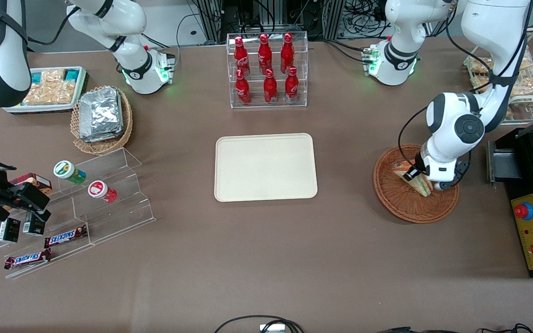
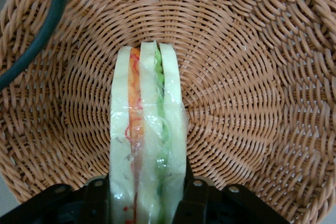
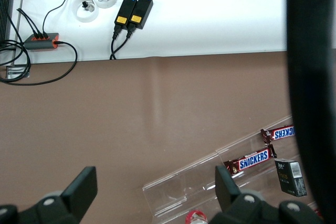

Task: Place sandwich from basket to tray
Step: 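Close the left gripper on the sandwich and lift it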

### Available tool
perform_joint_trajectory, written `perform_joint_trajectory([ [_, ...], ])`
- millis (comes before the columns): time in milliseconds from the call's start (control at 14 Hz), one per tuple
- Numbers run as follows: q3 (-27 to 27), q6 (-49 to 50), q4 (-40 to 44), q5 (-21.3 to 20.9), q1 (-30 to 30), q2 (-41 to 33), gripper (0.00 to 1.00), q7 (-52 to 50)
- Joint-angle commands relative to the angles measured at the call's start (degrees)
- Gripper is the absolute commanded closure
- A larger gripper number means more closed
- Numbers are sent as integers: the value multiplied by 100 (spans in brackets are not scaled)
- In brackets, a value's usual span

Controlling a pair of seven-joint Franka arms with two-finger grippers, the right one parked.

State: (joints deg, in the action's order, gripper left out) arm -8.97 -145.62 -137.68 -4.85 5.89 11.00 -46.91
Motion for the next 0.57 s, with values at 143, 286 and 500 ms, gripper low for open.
perform_joint_trajectory([
  [143,44,103,31,-113,44,-273,100,-161],
  [286,44,567,144,-121,35,-528,100,-47],
  [500,9,1244,469,-113,18,-897,100,321],
])
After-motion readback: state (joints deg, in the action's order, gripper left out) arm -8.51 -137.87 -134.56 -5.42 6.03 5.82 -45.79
